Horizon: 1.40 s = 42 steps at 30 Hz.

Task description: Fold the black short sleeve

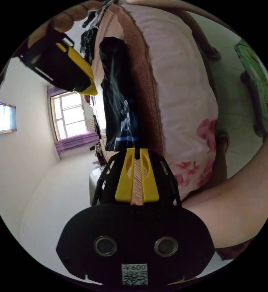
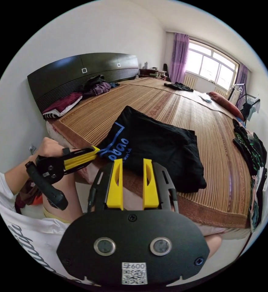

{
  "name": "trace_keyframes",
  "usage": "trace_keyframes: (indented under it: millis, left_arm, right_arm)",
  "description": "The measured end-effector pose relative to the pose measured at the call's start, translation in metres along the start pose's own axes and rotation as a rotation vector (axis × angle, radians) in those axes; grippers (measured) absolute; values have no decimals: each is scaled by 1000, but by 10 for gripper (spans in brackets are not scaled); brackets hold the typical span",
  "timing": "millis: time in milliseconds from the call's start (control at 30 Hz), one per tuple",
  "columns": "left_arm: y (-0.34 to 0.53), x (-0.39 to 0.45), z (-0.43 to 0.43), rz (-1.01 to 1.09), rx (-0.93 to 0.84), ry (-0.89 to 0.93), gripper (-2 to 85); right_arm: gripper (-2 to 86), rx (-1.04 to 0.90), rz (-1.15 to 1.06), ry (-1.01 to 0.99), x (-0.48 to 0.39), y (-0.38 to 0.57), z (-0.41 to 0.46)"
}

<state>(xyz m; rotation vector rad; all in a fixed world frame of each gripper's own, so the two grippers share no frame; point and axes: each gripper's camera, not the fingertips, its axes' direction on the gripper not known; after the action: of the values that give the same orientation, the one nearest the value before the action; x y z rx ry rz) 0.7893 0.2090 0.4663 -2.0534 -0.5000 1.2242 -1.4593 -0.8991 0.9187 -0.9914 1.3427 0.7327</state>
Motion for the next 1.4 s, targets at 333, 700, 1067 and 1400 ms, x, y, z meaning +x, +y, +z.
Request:
trace_keyframes:
  millis: [333,700,1067,1400]
  left_arm:
    - [29,-17,3,-337,49,109,18]
    - [67,-24,-2,-574,220,164,28]
    - [42,35,-24,-456,223,38,113]
    - [-40,56,12,-378,148,71,101]
  right_arm:
    - [125,36,-157,-55,-7,65,20]
    - [119,20,-646,124,-58,114,127]
    - [-5,44,-668,158,-68,150,148]
    - [-5,38,-650,168,-89,144,151]
